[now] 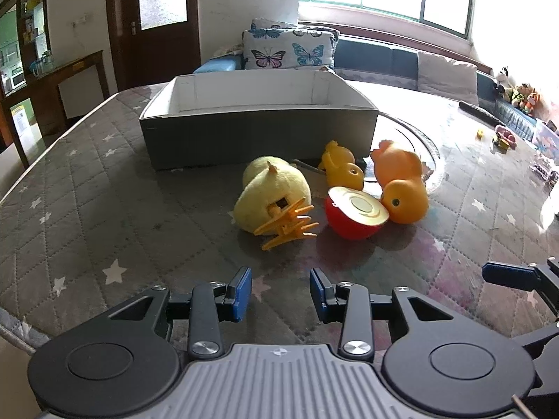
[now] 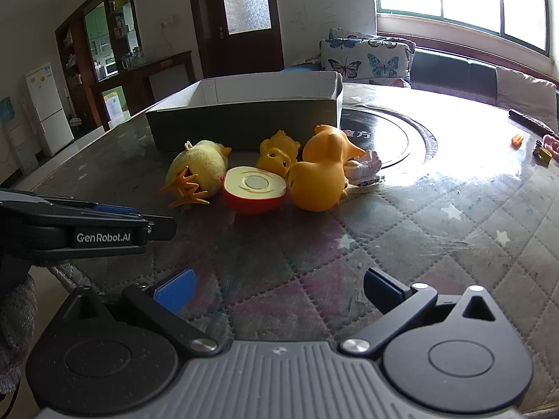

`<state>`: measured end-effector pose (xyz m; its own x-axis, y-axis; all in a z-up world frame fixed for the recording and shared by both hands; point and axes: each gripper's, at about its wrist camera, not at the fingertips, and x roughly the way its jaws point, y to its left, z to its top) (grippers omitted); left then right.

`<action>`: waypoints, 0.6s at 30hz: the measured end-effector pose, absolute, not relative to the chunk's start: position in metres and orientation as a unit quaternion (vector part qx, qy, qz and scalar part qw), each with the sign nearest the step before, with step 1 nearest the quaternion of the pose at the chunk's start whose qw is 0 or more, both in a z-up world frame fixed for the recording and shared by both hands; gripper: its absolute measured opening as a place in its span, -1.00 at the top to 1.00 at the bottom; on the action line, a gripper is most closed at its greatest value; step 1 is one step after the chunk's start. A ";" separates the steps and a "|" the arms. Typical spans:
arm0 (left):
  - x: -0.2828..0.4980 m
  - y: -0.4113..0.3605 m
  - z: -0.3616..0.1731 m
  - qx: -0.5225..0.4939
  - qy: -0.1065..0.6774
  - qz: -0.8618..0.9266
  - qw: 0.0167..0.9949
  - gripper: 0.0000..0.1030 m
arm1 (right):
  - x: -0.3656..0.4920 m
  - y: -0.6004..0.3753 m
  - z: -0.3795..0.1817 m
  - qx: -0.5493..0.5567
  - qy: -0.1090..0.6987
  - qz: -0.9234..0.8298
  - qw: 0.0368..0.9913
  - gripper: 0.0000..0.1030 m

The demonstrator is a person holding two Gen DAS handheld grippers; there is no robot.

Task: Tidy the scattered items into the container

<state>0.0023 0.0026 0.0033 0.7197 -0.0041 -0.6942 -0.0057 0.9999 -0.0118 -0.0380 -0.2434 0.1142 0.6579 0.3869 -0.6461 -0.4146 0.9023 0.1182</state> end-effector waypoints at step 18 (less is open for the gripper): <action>0.007 -0.016 -0.008 -0.004 0.387 0.022 0.922 0.23 | -0.037 -0.240 0.111 -0.027 0.364 0.222 0.904 -1.00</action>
